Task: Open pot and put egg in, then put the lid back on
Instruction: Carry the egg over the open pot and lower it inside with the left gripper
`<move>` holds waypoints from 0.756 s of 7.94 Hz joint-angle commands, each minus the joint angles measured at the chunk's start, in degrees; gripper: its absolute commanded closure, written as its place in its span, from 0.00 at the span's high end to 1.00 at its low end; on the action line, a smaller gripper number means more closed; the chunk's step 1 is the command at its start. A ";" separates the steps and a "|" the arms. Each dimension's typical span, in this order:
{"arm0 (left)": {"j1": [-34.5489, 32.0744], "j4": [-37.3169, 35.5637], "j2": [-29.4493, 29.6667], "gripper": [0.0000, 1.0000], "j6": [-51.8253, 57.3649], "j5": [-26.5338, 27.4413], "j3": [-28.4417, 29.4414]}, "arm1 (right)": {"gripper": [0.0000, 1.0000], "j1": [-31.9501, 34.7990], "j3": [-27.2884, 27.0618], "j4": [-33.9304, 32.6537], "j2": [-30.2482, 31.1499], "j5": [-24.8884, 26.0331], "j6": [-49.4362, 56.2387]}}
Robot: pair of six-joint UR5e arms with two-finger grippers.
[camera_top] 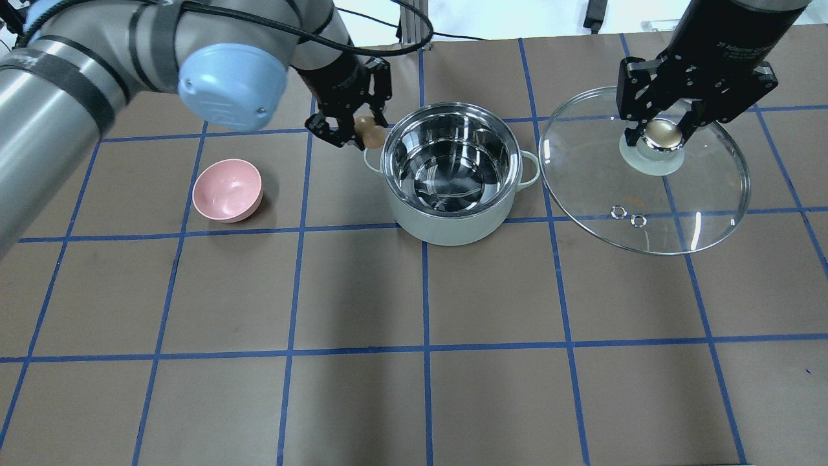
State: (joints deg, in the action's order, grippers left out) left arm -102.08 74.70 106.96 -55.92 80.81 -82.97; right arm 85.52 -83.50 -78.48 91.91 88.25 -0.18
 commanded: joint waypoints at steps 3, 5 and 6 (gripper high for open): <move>-5.41 -11.68 8.51 0.27 0.02 -1.62 0.44 | 0.39 0.00 0.00 0.00 -0.06 0.09 0.00; -5.41 -13.86 10.98 0.42 -0.76 -1.79 0.44 | 0.39 0.00 0.00 0.00 -0.06 0.08 0.00; -5.41 -13.97 11.69 0.48 -0.94 -4.23 0.00 | 0.40 0.00 0.00 0.00 -0.15 0.43 0.00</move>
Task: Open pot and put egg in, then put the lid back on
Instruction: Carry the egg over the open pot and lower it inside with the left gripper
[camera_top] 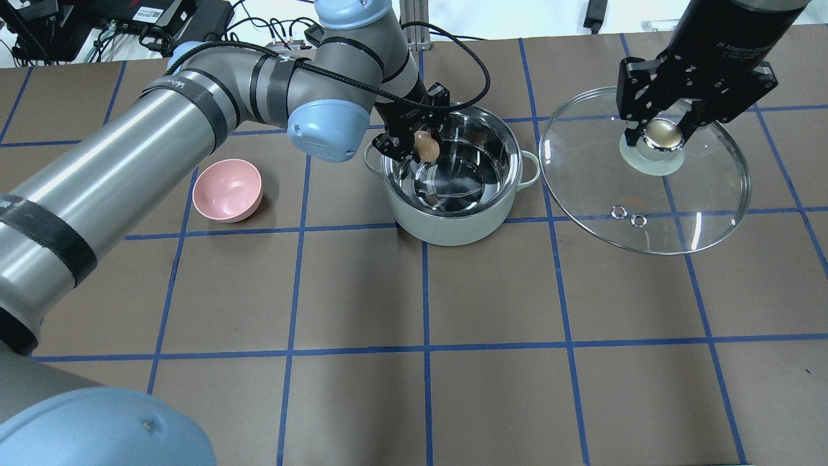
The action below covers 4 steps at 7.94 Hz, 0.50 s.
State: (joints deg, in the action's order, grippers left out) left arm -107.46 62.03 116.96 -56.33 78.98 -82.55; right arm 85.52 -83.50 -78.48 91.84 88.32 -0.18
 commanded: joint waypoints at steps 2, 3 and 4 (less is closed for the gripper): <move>-0.03 -1.30 2.57 0.66 -1.15 -2.78 -0.50 | 0.40 0.09 0.00 0.00 -0.17 0.45 -0.61; -0.03 -1.38 3.18 0.78 -1.85 -2.78 -0.50 | 0.40 0.09 0.00 0.00 -0.17 0.45 -0.61; -0.03 -1.56 3.36 0.89 -2.46 -2.87 -0.50 | 0.40 0.09 0.00 0.00 -0.26 0.45 -0.61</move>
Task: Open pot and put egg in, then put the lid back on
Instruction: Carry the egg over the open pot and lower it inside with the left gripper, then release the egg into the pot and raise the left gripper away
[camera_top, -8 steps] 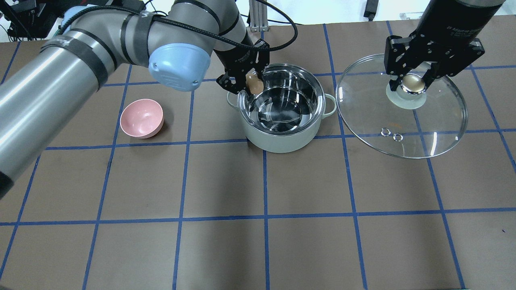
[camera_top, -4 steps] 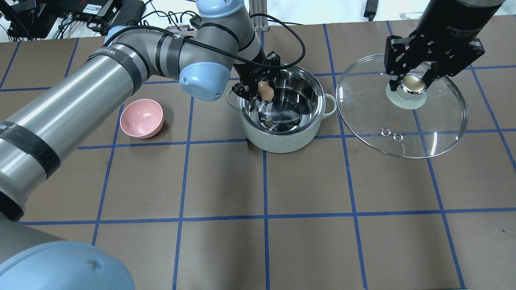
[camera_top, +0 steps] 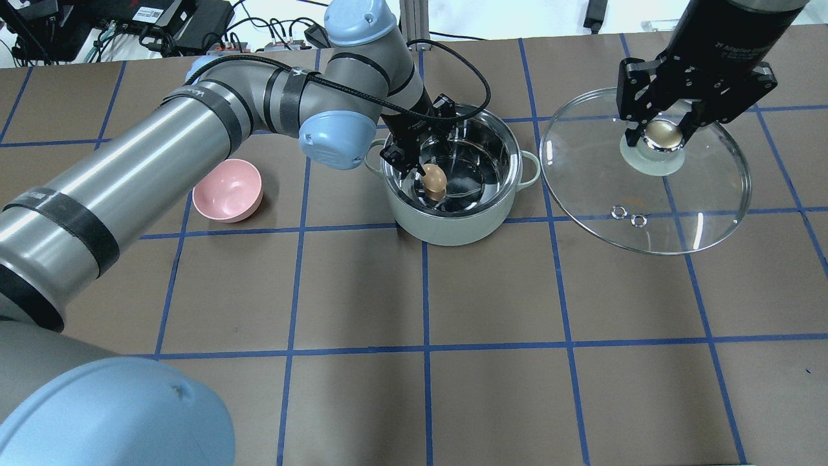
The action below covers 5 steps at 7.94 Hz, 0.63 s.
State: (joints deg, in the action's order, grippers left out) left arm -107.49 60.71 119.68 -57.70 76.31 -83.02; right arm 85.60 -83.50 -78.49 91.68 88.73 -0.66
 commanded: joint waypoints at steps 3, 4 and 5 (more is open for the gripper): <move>0.00 3.42 -7.58 1.00 0.13 0.50 0.14 | 0.40 0.27 0.17 -1.22 -0.97 0.04 -1.36; 0.26 4.49 -9.62 1.00 1.27 2.16 0.14 | 0.41 1.49 0.87 -4.10 -2.63 -0.40 -1.89; 2.26 4.59 -10.68 1.00 2.32 6.26 0.14 | 0.42 5.33 1.92 -6.74 -5.00 0.21 -4.07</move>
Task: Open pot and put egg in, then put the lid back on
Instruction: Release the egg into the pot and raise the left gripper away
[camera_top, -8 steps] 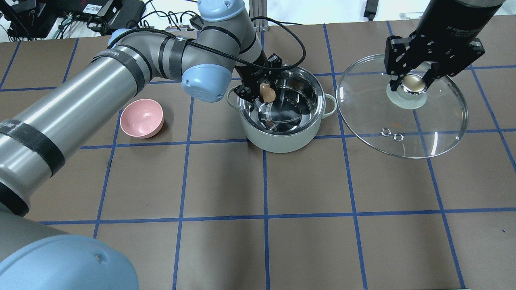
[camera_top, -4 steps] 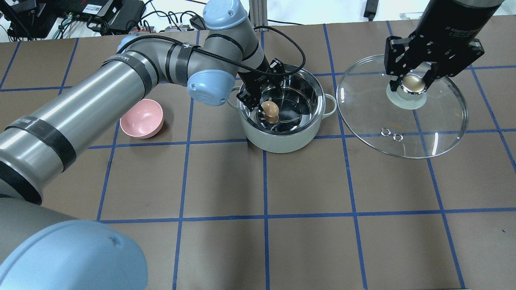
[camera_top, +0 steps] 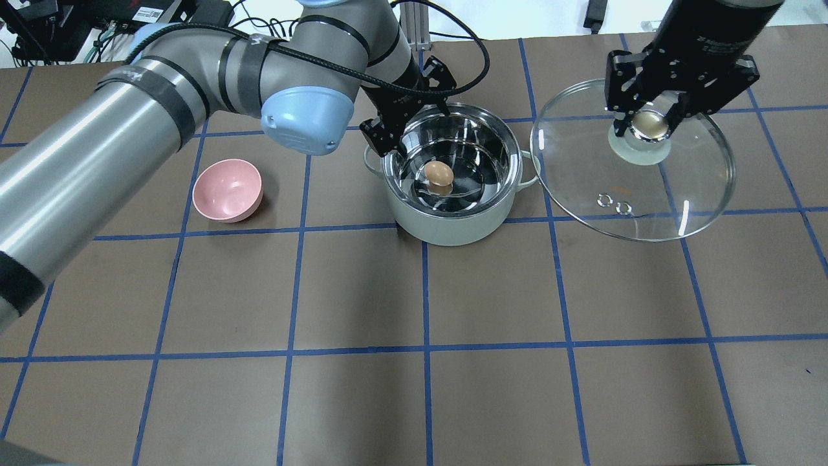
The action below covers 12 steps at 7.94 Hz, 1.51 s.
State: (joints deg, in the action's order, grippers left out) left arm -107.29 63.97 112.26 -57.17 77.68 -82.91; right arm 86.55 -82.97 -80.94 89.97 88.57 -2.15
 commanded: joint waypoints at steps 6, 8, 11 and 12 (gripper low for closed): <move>21.49 19.41 -18.79 1.00 30.57 11.53 -1.38 | 0.43 17.15 7.04 -20.83 -20.61 -1.38 -20.44; 22.47 25.73 -24.26 1.00 40.27 11.53 -1.38 | 0.43 17.16 6.95 -24.59 -23.95 -1.47 -20.44; 22.30 28.22 -27.00 1.00 46.17 11.61 -1.38 | 0.43 17.42 6.34 -24.71 -25.46 -1.99 -20.18; 22.21 28.31 -27.00 1.00 46.27 11.44 -1.38 | 0.43 17.42 6.25 -24.09 -25.72 -2.52 -19.92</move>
State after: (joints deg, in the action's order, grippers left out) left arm -84.93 91.61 85.98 -12.57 89.25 -84.28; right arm 103.92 -76.45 -105.62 64.87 86.84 -22.37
